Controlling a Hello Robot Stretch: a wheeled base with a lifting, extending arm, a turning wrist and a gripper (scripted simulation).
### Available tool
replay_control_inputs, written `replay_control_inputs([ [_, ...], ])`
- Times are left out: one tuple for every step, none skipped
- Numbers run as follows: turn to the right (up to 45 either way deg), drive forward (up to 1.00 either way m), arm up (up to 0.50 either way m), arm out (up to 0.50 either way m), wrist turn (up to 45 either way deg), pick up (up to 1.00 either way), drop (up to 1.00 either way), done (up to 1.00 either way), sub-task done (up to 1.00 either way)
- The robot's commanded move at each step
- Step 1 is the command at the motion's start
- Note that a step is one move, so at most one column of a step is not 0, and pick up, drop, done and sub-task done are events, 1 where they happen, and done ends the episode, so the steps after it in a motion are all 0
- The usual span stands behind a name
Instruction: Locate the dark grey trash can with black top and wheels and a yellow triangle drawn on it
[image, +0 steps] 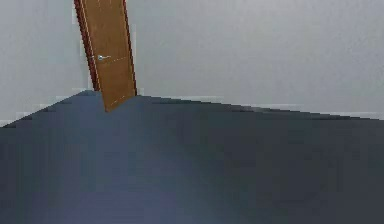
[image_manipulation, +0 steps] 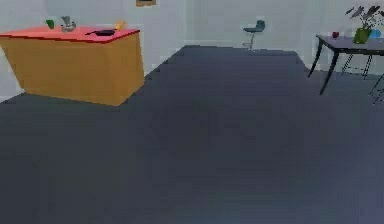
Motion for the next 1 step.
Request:
replay_control_inputs([
  [-33.0, 0.00, 0.00, 0.00, 0.0, 0.00, 0.00, 0.00, 0.00],
])
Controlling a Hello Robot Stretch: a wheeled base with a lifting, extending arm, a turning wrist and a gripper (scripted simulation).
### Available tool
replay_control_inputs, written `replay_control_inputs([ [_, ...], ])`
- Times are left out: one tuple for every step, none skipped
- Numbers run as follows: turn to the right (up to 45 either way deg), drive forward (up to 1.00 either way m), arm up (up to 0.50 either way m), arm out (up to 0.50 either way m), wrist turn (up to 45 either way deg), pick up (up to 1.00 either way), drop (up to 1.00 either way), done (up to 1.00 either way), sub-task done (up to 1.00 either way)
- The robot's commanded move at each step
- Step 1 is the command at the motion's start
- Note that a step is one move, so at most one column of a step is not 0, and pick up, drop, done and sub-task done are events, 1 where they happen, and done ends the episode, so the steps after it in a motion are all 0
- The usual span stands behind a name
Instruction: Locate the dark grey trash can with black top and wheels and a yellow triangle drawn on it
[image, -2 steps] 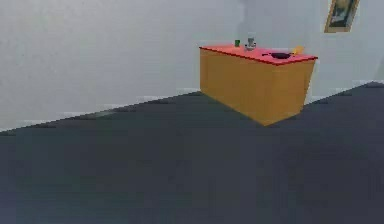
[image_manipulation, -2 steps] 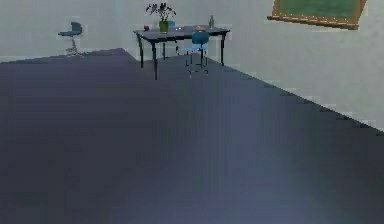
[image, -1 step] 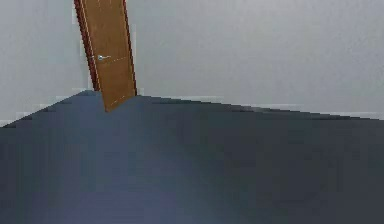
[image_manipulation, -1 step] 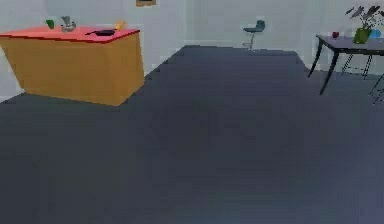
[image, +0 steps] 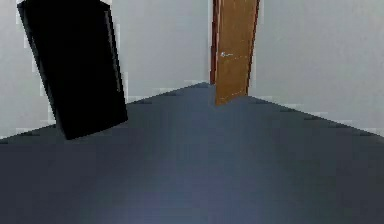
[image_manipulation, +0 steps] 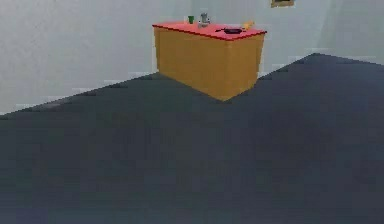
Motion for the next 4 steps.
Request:
replay_control_inputs([
  [0.0, 1.00, 0.00, 0.00, 0.0, 0.00, 0.00, 0.00, 0.00],
  [0.0, 1.00, 0.00, 0.00, 0.0, 0.00, 0.00, 0.00, 0.00],
  [0.0, 1.00, 0.00, 0.00, 0.0, 0.00, 0.00, 0.00, 0.00],
  [-6.0, 0.00, 0.00, 0.00, 0.0, 0.00, 0.00, 0.00, 0.00],
])
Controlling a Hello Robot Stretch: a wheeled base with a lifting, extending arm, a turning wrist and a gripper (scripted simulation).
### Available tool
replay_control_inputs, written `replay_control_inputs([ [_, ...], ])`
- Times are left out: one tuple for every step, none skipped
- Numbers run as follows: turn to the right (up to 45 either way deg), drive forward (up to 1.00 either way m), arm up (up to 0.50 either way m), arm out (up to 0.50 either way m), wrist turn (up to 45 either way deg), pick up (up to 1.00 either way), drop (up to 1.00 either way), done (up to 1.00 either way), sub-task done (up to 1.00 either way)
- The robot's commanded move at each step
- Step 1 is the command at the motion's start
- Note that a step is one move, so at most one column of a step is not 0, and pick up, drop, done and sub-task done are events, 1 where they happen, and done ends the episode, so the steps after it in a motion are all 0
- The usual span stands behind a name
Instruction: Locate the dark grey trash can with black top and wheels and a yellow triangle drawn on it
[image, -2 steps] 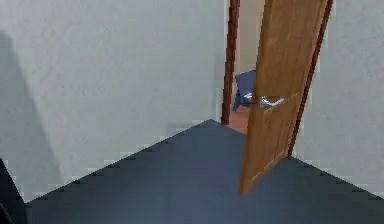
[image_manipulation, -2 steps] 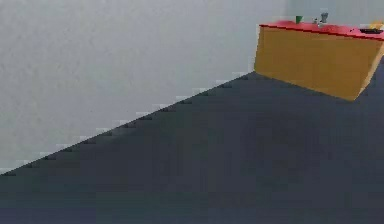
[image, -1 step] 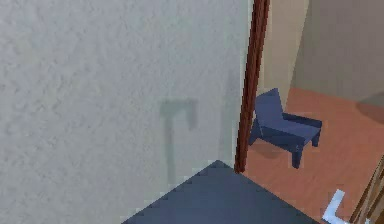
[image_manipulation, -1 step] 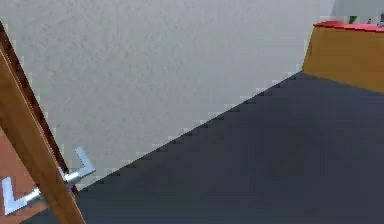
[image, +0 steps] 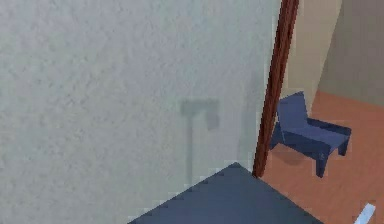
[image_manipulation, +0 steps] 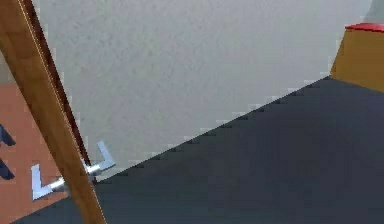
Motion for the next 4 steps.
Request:
replay_control_inputs([
  [0.0, 0.45, 0.00, 0.00, 0.0, 0.00, 0.00, 0.00, 0.00],
  [45.0, 0.00, 0.00, 0.00, 0.0, 0.00, 0.00, 0.00, 0.00],
  [9.0, 0.00, 0.00, 0.00, 0.0, 0.00, 0.00, 0.00, 0.00],
  [0.0, 1.00, 0.00, 0.00, 0.0, 0.00, 0.00, 0.00, 0.00],
])
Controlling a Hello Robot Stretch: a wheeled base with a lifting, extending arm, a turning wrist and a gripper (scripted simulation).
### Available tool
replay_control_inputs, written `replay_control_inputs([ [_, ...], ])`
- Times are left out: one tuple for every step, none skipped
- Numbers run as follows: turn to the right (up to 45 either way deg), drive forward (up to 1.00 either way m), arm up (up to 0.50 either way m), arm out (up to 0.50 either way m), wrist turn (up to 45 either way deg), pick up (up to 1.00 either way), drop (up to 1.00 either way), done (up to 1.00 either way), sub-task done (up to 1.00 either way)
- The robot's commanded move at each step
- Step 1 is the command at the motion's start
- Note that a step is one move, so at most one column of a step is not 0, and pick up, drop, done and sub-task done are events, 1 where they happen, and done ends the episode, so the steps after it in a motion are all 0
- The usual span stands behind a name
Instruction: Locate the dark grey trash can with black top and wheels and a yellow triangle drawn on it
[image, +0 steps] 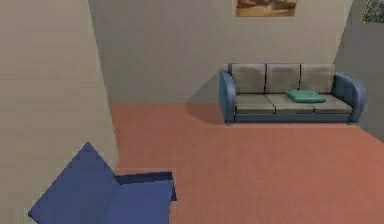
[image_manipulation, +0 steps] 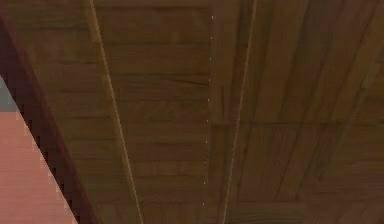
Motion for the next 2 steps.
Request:
replay_control_inputs([
  [3.0, 0.00, 0.00, 0.00, 0.0, 0.00, 0.00, 0.00, 0.00],
  [0.0, 0.30, 0.00, 0.00, 0.0, 0.00, 0.00, 0.00, 0.00],
])
